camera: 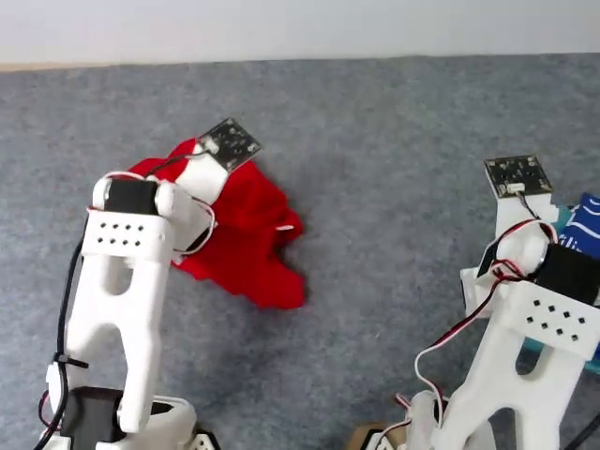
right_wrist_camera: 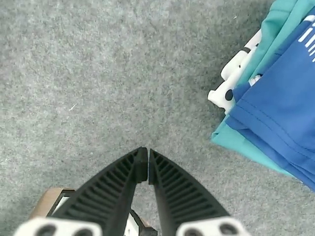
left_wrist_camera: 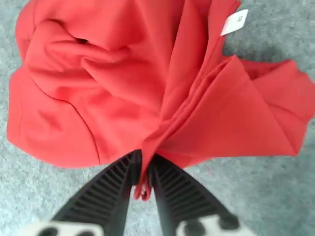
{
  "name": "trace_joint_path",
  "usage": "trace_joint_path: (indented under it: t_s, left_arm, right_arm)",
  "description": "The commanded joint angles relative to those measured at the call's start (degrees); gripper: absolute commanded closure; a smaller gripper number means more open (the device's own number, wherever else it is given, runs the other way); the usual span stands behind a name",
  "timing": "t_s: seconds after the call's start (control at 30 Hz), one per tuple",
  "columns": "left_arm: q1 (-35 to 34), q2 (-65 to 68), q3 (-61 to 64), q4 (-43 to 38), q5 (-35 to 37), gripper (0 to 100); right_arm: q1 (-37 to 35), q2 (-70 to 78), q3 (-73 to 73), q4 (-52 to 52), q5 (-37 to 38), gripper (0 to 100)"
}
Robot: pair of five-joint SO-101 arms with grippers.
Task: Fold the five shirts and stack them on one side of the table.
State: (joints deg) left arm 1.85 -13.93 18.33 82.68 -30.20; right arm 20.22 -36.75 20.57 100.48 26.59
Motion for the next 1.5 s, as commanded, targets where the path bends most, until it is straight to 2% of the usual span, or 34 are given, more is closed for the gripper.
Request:
trace_joint_path:
  t_s: [0.0, 0.07, 0.13, 0.4, 0.57, 0.63, 0.83, 1.0, 1.17, 1.33, 1.47]
  left_arm:
    - [-0.7, -2.2, 0.2, -1.7, -0.2, 90]
    - [-1.8, -2.3, 0.0, -0.4, -0.1, 82]
    - [-2.5, -2.5, 0.0, 0.4, 1.1, 78]
    - [-2.2, -2.7, -4.9, 8.8, 1.5, 78]
    - [2.6, -2.7, -8.0, 13.5, 7.3, 78]
    - [6.3, -2.5, -8.0, 14.3, 12.4, 78]
    - [14.5, -2.2, -8.0, 11.5, 27.7, 78]
    - [16.4, -2.2, -7.9, 8.1, 36.2, 78]
    - [14.6, -0.4, -6.2, 5.1, 38.1, 78]
    - [10.5, 7.6, -5.7, 2.0, 37.9, 78]
    - [10.1, 12.7, -5.7, 1.8, 37.8, 78]
  right_arm:
    - [-0.4, -1.9, -0.4, 2.3, 0.4, 98.8]
    - [-0.3, -1.9, -0.4, 2.3, 0.4, 98.8]
    - [-0.3, -1.9, -0.4, 2.3, 0.4, 98.8]
    - [-0.3, -1.9, -0.4, 2.4, 0.4, 98.8]
    - [-0.4, -1.9, -0.4, 2.4, 0.4, 98.8]
    - [-0.4, -1.9, -0.4, 2.4, 0.4, 98.8]
    - [-0.4, -1.9, -0.4, 2.4, 0.4, 98.8]
    - [-0.3, -1.9, -0.4, 2.4, 0.4, 98.8]
    - [-0.3, -1.9, -0.4, 2.4, 0.4, 98.8]
    - [-0.3, -1.9, -0.4, 2.4, 0.4, 98.8]
    - [-0.3, -1.9, -0.4, 2.3, 0.4, 98.8]
